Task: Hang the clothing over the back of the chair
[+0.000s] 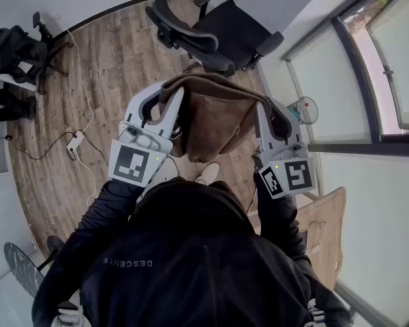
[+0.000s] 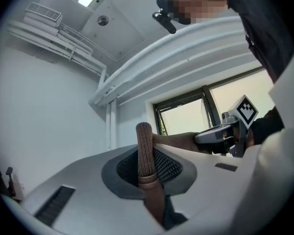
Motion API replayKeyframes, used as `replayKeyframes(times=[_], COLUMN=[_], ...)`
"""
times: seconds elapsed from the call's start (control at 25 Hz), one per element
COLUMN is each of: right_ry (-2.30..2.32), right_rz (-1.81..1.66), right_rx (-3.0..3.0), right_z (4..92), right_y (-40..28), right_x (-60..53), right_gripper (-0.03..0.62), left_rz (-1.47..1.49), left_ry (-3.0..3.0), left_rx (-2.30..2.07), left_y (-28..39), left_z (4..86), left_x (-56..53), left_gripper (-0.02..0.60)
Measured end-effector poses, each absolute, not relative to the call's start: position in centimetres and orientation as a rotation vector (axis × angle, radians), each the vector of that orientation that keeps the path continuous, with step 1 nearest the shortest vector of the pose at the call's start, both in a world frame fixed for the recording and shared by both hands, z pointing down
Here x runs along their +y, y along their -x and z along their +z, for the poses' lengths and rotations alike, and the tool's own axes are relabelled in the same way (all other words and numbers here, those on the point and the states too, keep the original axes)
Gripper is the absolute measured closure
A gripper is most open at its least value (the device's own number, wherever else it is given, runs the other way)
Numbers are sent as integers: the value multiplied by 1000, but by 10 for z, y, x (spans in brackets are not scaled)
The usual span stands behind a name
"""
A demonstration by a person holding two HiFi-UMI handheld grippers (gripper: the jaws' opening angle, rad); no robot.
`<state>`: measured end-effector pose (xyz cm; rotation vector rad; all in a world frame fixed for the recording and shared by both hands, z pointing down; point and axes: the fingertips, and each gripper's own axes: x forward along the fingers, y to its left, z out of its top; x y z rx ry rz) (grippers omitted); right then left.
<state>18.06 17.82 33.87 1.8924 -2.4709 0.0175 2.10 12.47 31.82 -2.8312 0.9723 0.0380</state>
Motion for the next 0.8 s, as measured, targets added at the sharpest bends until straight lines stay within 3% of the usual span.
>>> replayKeyframes(times=[0.8], right_ry=[-1825], right_rz=[40], right_rx=[-2556], right_z=[332], right_y=[-166], right_x=[178], right_gripper=[537], left_rz=[77], left_ry=[2785], left_rx=[1033], left_y=[-4], left_z=[305], left_x=[137], left_gripper=[532])
